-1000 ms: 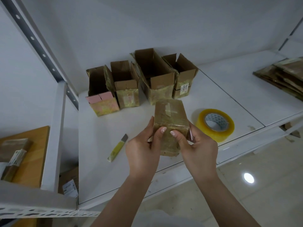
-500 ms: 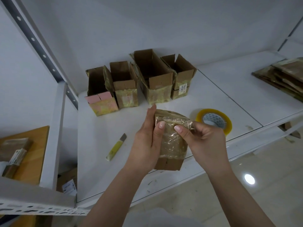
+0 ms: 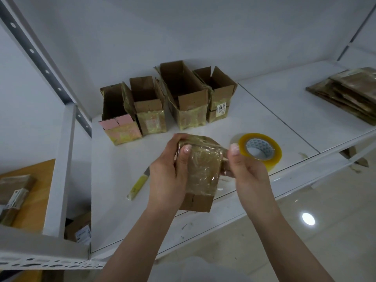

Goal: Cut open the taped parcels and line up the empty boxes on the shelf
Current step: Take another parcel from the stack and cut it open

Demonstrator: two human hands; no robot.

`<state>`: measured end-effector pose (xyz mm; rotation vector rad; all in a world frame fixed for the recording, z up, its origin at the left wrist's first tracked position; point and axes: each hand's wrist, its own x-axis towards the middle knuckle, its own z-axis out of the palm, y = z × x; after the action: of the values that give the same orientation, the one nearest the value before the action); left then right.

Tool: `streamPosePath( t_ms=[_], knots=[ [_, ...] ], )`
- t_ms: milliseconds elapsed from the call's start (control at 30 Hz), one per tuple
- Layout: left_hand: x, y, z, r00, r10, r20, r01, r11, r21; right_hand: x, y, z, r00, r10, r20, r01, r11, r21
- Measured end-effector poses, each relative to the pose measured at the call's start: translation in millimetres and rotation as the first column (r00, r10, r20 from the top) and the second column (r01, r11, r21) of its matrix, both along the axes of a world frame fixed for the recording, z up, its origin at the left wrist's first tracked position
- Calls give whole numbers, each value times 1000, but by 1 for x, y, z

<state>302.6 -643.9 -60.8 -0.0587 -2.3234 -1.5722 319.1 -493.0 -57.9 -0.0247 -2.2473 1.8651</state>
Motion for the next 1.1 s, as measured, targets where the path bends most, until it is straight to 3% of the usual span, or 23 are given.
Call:
streamPosePath(
  t_ms=[67,333,500,667,800,933,1000,1100],
  knots=[
    [0,-1,4,1000,12,12,-13,999,50,-3,4,-1,998,-60,15,61,990,-125],
    [10,10,10,1000,19,0,-19,997,76,-4,-10,-9,1000,-12,-26,15,994,107],
    [15,13,10,999,22,-29,-21,999,36,-2,-11,-5,986,-66,-153,126,896,426],
    [16,13,11,998,19,-64,-19,1000,11,1,-10,-1,982,-84,-170,151,889,432],
    [20,16,12,995,-30,-95,32,999,21,0,-12,0,958,-146,-249,258,815,518],
    [2,-6,7,997,-72,-18,73,994,79,-1,0,-5,994,24,-110,25,906,422],
    [-10,-27,4,989,-147,23,145,987,71,-4,20,-3,994,92,-52,-61,903,426],
    [-23,-56,10,911,-410,40,409,912,24,-13,44,17,948,252,193,-317,702,638]
  ],
)
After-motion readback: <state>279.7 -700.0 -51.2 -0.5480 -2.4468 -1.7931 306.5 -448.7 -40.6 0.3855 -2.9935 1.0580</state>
